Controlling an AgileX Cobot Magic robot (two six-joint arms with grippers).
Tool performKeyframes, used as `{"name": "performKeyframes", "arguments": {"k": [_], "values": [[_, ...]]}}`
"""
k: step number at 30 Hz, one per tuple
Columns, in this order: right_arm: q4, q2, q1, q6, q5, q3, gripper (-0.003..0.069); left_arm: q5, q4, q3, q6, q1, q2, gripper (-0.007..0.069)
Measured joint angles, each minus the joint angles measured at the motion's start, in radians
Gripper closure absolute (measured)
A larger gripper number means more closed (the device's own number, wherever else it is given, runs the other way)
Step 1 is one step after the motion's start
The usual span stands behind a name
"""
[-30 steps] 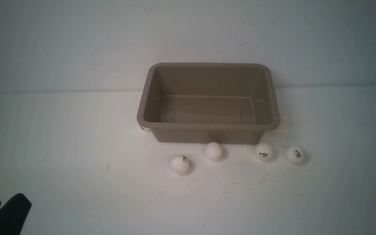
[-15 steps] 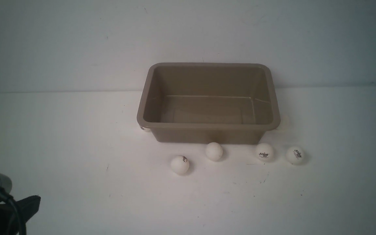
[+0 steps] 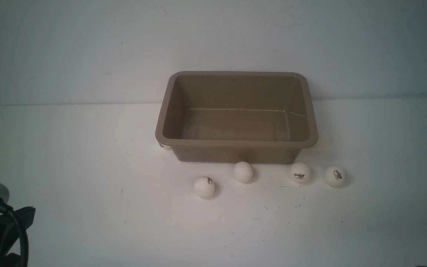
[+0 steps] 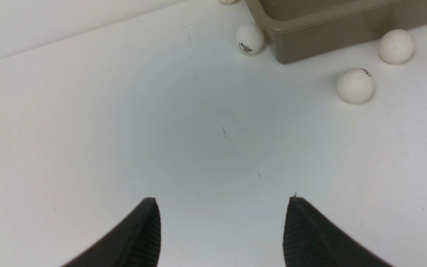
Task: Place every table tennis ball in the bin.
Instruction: Use the right arm to clamp the table tennis ball closest to it
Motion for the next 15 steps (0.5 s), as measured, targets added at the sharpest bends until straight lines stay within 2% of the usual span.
{"name": "performKeyframes", "arguments": {"k": [4, 15], "values": [[-0.049, 0.209, 0.0, -0.101, -0.048, -0.112, 0.0076, 0.0, 0.0, 0.0, 0.0, 0.0, 0.0, 0.022], [-0.088, 0.793, 0.0, -0.131, -0.106, -0.474, 0.0076, 0.0, 0.001, 0.0, -0.002, 0.0, 0.0, 0.022]]}}
